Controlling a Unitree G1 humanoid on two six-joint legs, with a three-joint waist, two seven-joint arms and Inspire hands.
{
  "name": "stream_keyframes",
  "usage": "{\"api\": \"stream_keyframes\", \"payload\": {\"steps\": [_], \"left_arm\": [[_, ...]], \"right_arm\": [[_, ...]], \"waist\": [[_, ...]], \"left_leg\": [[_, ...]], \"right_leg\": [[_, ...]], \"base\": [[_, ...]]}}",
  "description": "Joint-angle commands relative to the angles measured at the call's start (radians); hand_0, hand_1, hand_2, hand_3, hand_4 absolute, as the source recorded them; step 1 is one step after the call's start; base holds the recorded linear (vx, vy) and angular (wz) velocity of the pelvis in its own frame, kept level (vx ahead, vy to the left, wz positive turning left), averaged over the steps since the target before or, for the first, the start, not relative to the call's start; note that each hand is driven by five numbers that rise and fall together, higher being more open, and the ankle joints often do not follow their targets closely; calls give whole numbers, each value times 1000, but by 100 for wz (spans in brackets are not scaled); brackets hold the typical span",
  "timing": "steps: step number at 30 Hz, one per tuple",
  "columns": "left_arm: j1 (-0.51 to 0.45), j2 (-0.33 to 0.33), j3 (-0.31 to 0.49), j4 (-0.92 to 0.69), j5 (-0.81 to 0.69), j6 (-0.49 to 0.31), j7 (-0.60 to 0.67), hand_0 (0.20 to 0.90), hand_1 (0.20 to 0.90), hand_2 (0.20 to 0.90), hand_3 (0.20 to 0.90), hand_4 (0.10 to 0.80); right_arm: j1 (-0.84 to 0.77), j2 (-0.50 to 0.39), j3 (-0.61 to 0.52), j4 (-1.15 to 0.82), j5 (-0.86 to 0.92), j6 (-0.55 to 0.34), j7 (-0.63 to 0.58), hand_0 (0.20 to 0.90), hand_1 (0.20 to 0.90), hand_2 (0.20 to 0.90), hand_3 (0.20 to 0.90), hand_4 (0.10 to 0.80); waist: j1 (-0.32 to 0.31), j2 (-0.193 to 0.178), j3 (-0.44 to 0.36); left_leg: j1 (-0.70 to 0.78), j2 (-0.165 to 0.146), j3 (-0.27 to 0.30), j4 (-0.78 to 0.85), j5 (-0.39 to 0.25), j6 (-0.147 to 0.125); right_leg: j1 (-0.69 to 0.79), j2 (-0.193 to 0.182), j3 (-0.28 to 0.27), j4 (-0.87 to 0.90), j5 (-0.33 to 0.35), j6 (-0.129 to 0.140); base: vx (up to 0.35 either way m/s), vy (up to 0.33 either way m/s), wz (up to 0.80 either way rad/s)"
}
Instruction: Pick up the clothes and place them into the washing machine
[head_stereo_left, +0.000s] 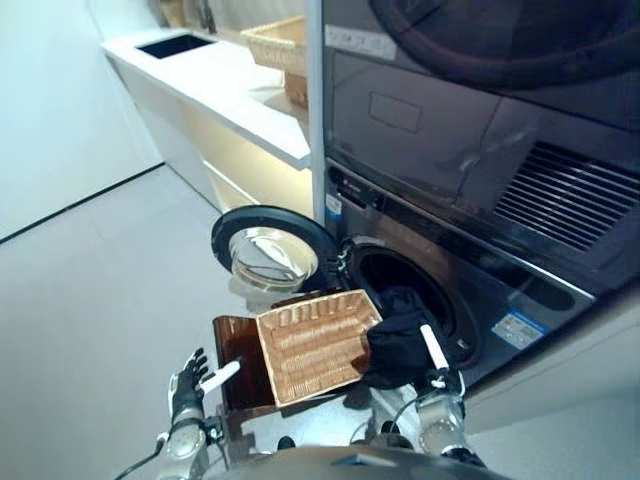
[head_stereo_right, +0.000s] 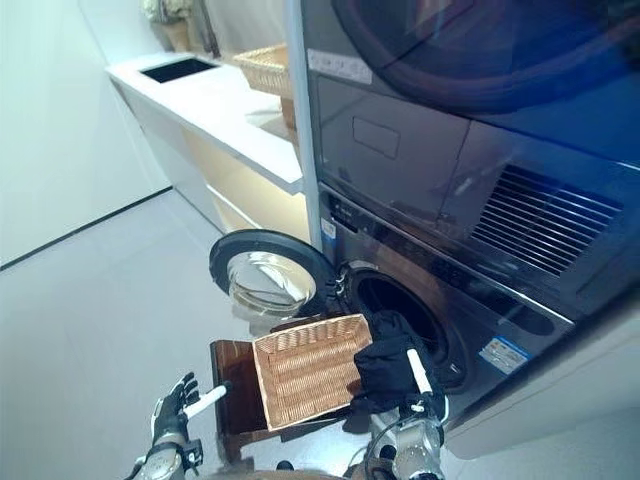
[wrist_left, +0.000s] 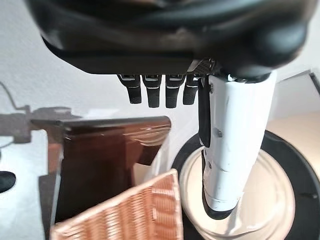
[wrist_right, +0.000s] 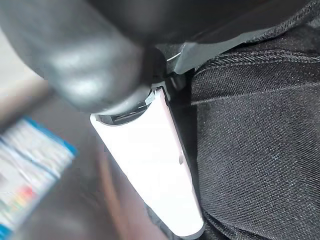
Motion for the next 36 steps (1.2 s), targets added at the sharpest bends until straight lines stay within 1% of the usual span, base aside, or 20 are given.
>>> {"api": "stream_keyframes", "payload": {"steps": [1,2,4,5,8,9,11,12,13,14,15,16,18,19,20,22,25,27,31,36], "left_arm": [[-115,39,46,-20,-12,-75,45,900,900,900,900,800],[-114,39,45,-20,-12,-75,45,900,900,900,900,800],[-119,34,25,-37,-29,-81,51,900,900,900,900,800],[-118,34,25,-38,-29,-80,51,900,900,900,900,800],[-110,9,-4,-46,-40,-79,40,900,900,900,900,800],[-110,-2,-12,-55,-60,-71,35,900,900,900,900,800],[-113,-4,-16,-55,-68,-71,31,900,900,900,900,800],[-115,-13,-29,-78,-72,-70,30,900,900,900,900,800],[-118,-17,-33,-80,-75,-69,28,900,900,900,900,800],[-123,-21,-40,-88,-79,-71,30,900,900,900,900,800],[-124,-22,-40,-88,-79,-71,30,900,900,900,900,800],[-124,-26,-43,-93,-81,-71,29,900,900,900,900,800],[-120,-31,-43,-92,-82,-66,28,900,900,900,900,800],[-120,-34,-40,-88,-81,-63,30,900,900,900,900,800],[-121,-36,-44,-79,-79,-61,33,900,900,900,900,800],[-126,-45,-50,-62,-73,-57,40,900,900,900,900,800],[-137,-48,-69,-36,-74,-65,55,900,900,900,900,800],[-145,-43,-71,-37,-76,-66,61,900,900,900,900,800],[-157,-28,-63,-50,-76,-67,73,900,900,900,900,800],[-157,-16,-46,-53,-81,-66,77,900,900,900,900,800]], "right_arm": [[-64,-11,11,-104,-27,-54,31,200,200,200,200,300],[-64,-11,11,-104,-28,-53,31,200,200,200,200,300],[-44,4,53,-105,-44,-32,30,200,200,200,200,300],[-43,3,54,-104,-43,-32,30,200,200,200,200,300],[-16,9,97,-142,-37,-17,42,200,200,200,200,300],[-6,13,115,-143,-34,-16,39,200,200,200,200,300],[-5,14,124,-158,-33,-17,33,200,200,200,200,300],[-7,3,142,-153,-34,-15,37,200,200,200,200,300],[-12,-1,149,-149,-37,-14,34,200,200,200,200,300],[-16,-5,152,-140,-34,-16,29,200,200,200,200,300],[-17,-5,152,-140,-34,-16,30,200,200,200,200,300],[-19,-8,156,-144,-26,-18,29,200,200,200,200,300],[-25,-14,158,-139,-25,-16,22,200,200,200,200,300],[-28,-12,161,-139,-25,-16,21,200,200,200,200,300],[-30,-12,167,-137,-25,-14,20,200,200,200,200,300],[-34,-16,176,-138,-34,-13,17,200,200,200,200,300],[-56,-14,187,-119,-50,-15,6,200,200,200,200,300],[-64,-11,189,-107,-47,-15,5,200,200,200,200,300],[-107,-6,186,-70,-47,-13,-3,200,200,200,200,300],[-139,2,173,-64,-32,-15,-10,200,200,200,200,300]], "waist": [[9,40,-22],[7,41,-21],[10,11,-49],[10,12,-49],[7,2,-76],[5,-1,-80],[2,-2,-77],[12,-9,-50],[15,-11,-36],[27,-13,-20],[24,-11,-20],[33,-14,-9],[38,-13,-15],[39,-6,-20],[40,7,-31],[44,31,-43],[39,58,-62],[35,58,-69],[54,43,-65],[74,28,-57]], "left_leg": [[2,48,-42,31,-81,-69],[4,49,-44,31,-81,-69],[5,84,-45,32,-78,-99],[6,85,-44,31,-78,-99],[8,140,-35,52,-71,-126],[-17,177,-50,116,-74,-135],[-46,192,-64,178,-77,-136],[-123,211,-94,367,-21,-134],[-178,214,-118,470,9,-133],[-215,199,-138,522,51,-132],[-222,200,-144,529,49,-132],[-261,170,-166,565,70,-138],[-289,138,-164,513,56,-135],[-278,138,-145,441,49,-134],[-261,153,-107,282,47,-134],[-231,164,-70,105,92,-152],[-186,155,-68,5,108,-160],[-168,155,-60,-2,105,-161],[-141,114,-43,28,55,-127],[-141,86,-34,61,5,-96]], "right_leg": [[-7,-27,-67,-104,103,-20],[2,-26,-72,-116,109,-20],[42,-25,-25,-194,126,-13],[43,-24,-25,-195,127,-14],[79,17,-17,-223,115,-20],[106,49,-13,-243,94,-38],[117,62,-19,-247,84,-49],[142,84,-28,-251,73,-84],[151,93,-36,-250,69,-101],[156,94,-41,-246,65,-116],[155,96,-46,-246,65,-117],[156,94,-46,-246,66,-124],[164,90,-44,-261,65,-122],[167,93,-42,-266,62,-115],[174,99,-41,-272,50,-102],[190,109,-40,-280,34,-88],[201,116,-52,-278,11,-76],[204,107,-60,-277,7,-74],[220,52,-48,-247,-1,-56],[197,14,-36,-178,-12,-40]], "base": [[92,-246,-7],[75,-219,-2],[62,-278,9],[62,-255,11],[61,-292,0],[12,-403,18],[-43,-312,9],[-91,-332,1],[-110,-386,6],[-58,-150,11],[-35,-98,15],[11,-52,-3],[101,-24,-32],[197,62,-33],[209,101,13],[211,131,26],[165,118,-27],[138,113,-11],[184,151,11],[100,101,-21]]}}
